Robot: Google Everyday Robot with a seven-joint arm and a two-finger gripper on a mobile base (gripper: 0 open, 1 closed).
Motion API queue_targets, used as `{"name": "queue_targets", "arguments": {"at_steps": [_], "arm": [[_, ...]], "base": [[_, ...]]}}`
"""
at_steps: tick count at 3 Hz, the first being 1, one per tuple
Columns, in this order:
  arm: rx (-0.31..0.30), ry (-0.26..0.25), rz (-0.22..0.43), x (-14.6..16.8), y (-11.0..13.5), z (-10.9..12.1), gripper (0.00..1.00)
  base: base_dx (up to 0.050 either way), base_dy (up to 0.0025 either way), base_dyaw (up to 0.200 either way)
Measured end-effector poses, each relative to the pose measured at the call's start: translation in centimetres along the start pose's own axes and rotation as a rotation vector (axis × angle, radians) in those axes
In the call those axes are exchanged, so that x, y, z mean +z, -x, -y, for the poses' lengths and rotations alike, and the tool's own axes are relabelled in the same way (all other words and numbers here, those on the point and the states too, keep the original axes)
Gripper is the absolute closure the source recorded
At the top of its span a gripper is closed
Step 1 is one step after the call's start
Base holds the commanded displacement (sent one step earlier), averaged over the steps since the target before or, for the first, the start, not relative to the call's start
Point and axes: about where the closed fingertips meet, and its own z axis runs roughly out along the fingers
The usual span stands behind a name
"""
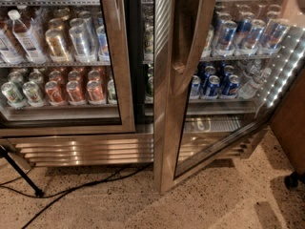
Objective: Open right fridge door
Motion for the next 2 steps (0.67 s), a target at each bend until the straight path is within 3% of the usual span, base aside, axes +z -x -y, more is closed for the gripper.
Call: {"name": "queue_targets", "arguments": {"at_steps": [1,2], "arm": [[0.103,-0.225,-0.040,-1.0,-0.5,11.8,1.00],[0.163,-0.382,-0.112,0.4,-2.3,17.0,1.00]], "base": [[0.000,0.00000,0.000],[0.000,0.00000,0.000]]}}
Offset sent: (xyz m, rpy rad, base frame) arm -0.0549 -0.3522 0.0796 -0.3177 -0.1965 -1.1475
